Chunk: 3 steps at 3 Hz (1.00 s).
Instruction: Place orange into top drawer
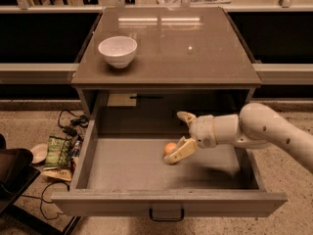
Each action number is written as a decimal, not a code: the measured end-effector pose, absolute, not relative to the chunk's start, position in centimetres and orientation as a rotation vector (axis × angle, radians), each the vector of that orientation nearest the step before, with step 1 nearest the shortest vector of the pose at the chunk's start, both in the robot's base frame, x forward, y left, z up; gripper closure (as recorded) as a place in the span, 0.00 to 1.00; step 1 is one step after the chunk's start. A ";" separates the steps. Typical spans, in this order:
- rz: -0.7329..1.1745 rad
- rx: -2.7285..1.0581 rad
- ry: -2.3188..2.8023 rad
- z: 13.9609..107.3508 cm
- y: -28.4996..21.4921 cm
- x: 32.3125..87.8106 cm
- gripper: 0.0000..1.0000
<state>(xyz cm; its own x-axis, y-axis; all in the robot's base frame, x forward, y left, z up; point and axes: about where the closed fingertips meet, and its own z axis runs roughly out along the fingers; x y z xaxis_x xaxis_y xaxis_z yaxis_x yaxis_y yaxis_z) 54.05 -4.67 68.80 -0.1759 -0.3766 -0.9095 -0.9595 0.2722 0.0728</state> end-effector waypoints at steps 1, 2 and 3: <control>0.915 -1.348 1.618 73.1 -5.8 53.4 0.00; 0.932 -1.483 1.579 77.3 -7.0 52.5 0.00; 0.900 -1.633 1.604 82.0 -8.3 51.3 0.00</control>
Offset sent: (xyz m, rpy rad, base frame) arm -0.0491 -0.0472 0.1390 -0.1041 -0.0327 0.4230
